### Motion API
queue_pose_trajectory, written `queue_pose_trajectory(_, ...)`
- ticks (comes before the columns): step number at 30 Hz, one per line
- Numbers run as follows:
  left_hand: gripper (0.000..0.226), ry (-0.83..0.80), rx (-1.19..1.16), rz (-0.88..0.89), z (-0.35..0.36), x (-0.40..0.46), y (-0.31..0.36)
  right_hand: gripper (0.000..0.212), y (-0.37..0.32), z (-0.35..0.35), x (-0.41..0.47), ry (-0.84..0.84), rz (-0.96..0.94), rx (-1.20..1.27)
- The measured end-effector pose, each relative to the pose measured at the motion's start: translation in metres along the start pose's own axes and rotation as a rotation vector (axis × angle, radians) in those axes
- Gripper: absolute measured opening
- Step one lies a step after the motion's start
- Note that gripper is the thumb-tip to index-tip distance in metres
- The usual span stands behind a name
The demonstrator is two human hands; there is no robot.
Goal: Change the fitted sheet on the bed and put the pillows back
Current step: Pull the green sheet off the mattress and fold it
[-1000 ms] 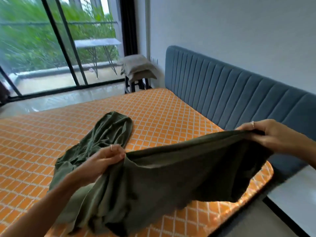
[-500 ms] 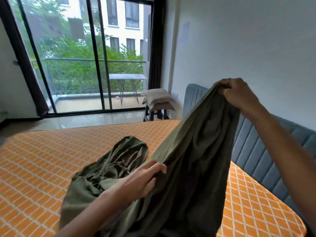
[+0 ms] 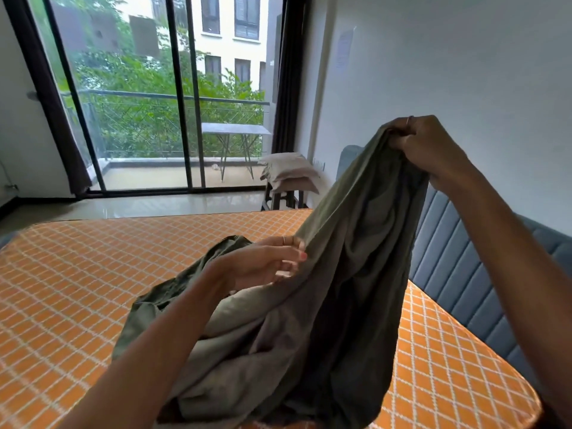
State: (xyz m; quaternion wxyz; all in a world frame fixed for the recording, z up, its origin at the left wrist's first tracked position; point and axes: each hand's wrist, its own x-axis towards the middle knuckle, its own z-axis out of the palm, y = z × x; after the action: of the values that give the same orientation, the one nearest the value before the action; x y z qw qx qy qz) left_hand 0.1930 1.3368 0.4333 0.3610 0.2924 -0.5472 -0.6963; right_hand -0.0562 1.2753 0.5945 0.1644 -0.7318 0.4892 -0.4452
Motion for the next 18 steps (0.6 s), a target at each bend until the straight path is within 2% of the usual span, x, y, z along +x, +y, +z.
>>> queue_pose_trajectory(3, 0.029, 0.057, 0.245, 0.074, 0.005, 0.007, -0.009, 0.03, 0.0, -0.007, -0.004, -0.002, -0.009, -0.006)
queue_pose_trajectory(5, 0.016, 0.111, 0.593, 0.15, 0.003, 0.001, -0.02, 0.028, 0.002, -0.013, -0.006, -0.002, -0.016, -0.029)
queue_pose_trajectory(6, 0.013, 0.123, 0.851, 0.172, 0.0, -0.005, -0.026, 0.027, 0.005, -0.015, -0.007, -0.005, -0.014, -0.035)
queue_pose_trajectory(8, 0.048, 0.197, 1.424, 0.081, -0.019, -0.018, -0.042, 0.028, 0.011, -0.018, -0.009, -0.004, 0.001, -0.043)
queue_pose_trajectory(9, 0.056, 0.258, 1.554, 0.05, -0.026, -0.026, -0.048, 0.029, 0.014, -0.018, -0.009, -0.004, 0.004, -0.045)
queue_pose_trajectory(10, 0.059, 0.292, 1.522, 0.059, -0.031, -0.036, -0.053, 0.03, 0.018, -0.018, -0.009, -0.005, 0.007, -0.043)
queue_pose_trajectory(15, 0.044, 0.256, 0.568, 0.251, -0.02, -0.073, -0.031, 0.03, 0.028, -0.021, -0.011, -0.031, 0.016, -0.011)
queue_pose_trajectory(17, 0.031, 0.231, 0.445, 0.252, -0.008, -0.076, -0.02, 0.033, 0.027, -0.02, -0.009, -0.046, 0.007, -0.002)
queue_pose_trajectory(18, 0.02, 0.232, 0.496, 0.216, -0.003, -0.074, -0.016, 0.034, 0.028, -0.019, -0.008, -0.047, 0.003, 0.003)
